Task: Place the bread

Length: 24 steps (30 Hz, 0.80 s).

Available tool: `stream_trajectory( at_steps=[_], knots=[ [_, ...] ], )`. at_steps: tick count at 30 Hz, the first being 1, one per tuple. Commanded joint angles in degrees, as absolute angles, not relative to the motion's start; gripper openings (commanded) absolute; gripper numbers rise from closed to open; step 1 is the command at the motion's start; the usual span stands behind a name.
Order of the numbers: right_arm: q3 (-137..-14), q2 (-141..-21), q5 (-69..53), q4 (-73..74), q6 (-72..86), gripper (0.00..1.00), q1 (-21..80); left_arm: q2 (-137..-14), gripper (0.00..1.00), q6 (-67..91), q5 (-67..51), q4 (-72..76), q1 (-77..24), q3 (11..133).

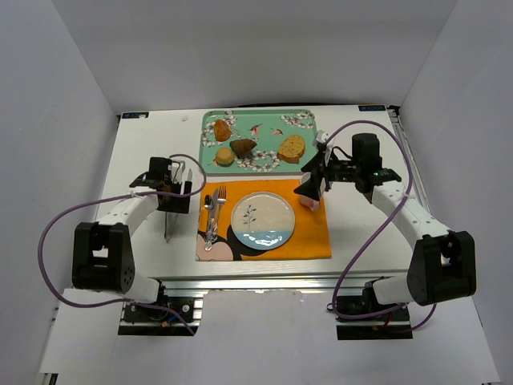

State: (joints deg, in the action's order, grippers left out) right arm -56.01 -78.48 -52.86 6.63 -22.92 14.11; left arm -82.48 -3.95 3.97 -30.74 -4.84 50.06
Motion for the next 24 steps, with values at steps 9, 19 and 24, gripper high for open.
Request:
stream_trajectory(
  at_steps=[9,19,24],
  knots=[
    [-55.63,-77.70,-52.82,4.57,-21.62,0.89,10.90,-92.63,0.69,-5.54,-3.07,-23.12,-3.08,47.90],
    [-55.90,-77.52,-53.44,4.22,-20.92,0.89,8.61,-95.54,0.19,-3.26,-2.55,-24.25,-1.58,49.57],
    [-55.99,-77.34,-54.14,4.57,-20.92,0.89,7.74,-88.25,0.05,4.55,-2.80,-28.64,-1.41,56.22]
  ],
)
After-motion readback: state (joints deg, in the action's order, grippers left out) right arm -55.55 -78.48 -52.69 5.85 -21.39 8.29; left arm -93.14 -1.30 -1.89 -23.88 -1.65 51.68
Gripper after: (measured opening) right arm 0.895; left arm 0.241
